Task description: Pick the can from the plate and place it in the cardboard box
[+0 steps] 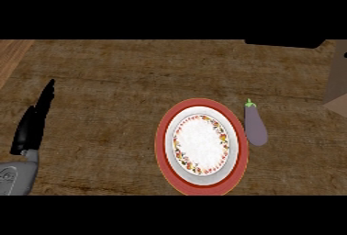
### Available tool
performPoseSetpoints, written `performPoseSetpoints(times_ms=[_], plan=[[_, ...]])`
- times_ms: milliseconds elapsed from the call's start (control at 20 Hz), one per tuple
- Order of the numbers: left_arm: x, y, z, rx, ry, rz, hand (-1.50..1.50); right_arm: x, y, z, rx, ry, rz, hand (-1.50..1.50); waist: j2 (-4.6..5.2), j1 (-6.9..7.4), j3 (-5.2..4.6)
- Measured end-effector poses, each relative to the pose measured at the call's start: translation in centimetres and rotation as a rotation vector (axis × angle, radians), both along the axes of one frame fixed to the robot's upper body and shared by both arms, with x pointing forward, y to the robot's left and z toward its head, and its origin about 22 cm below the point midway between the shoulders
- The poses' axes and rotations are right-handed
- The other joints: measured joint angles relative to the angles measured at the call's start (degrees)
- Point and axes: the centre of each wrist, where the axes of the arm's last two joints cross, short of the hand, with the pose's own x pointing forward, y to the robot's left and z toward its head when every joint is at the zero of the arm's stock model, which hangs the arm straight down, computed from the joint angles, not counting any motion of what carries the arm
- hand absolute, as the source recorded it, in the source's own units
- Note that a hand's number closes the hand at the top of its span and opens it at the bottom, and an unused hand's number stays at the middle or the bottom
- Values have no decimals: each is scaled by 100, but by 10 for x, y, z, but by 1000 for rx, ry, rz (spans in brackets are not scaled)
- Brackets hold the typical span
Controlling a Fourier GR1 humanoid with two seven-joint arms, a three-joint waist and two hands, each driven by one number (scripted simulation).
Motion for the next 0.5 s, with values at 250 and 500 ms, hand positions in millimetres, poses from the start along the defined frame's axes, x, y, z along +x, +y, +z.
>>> performPoseSetpoints(times_ms=[250, 500], plan=[[-1, 5, 2, -2, 1, 6, 0, -18, -27, 11, 107, -66, -16, -150, 1, -43, 4], [-2, 7, 2, -4, -4, 11, 0, -48, -61, 17, 168, -92, -48, -150, 12, -92, 14]])
